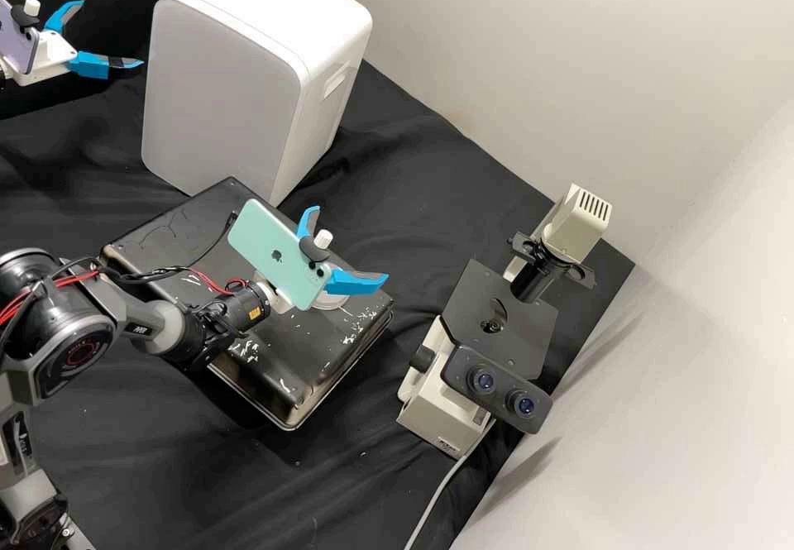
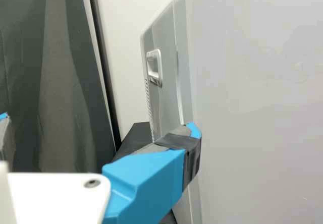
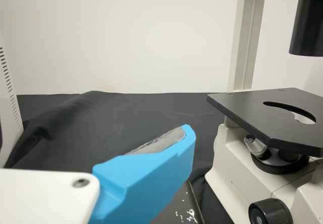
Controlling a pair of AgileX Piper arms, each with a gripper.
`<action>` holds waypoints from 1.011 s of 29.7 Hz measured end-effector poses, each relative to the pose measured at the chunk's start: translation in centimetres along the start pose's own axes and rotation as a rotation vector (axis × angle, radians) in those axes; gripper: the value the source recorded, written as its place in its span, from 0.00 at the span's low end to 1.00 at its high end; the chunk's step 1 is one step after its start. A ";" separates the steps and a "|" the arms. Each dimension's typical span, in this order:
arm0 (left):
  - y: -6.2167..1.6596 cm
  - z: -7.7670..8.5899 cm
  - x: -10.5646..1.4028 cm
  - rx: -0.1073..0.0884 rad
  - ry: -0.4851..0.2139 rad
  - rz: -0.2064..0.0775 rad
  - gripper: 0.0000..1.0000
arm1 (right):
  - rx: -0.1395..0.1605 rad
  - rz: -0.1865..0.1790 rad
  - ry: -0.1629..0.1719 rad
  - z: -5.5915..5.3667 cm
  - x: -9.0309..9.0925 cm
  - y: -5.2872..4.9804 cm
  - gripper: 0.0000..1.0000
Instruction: Place the petri dish on the microscope
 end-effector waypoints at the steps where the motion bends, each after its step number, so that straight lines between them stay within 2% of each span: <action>1: 0.00 0.0 0.0 0.000 0.000 0.000 1.00 | 0.000 0.000 0.000 0.0 0.0 0.0 1.00; 14: -0.02 0.1 0.0 0.000 -0.005 -0.001 1.00 | 0.000 0.000 0.000 0.0 0.0 0.0 1.00; 19: 0.33 1.5 -0.4 -0.004 -0.050 0.008 1.00 | 0.000 0.000 0.000 0.0 0.0 0.0 1.00; 20: 0.58 2.1 -0.6 -0.006 -0.070 0.013 1.00 | 0.000 0.000 0.000 0.0 0.0 0.0 1.00; 23: 0.66 3.6 -1.6 -0.010 -0.123 0.012 1.00 | 0.000 0.000 0.000 0.0 0.0 0.0 1.00; 26: 0.08 4.7 -2.7 0.008 -0.188 -0.004 1.00 | 0.000 0.000 0.000 0.0 0.0 0.0 1.00; 29: -1.27 5.5 -4.2 0.031 -0.250 -0.058 1.00 | 0.000 0.000 0.000 0.0 0.0 0.0 1.00; 30: -1.64 5.6 -4.6 0.033 -0.258 -0.071 1.00 | 0.000 0.000 0.000 0.0 0.0 0.0 1.00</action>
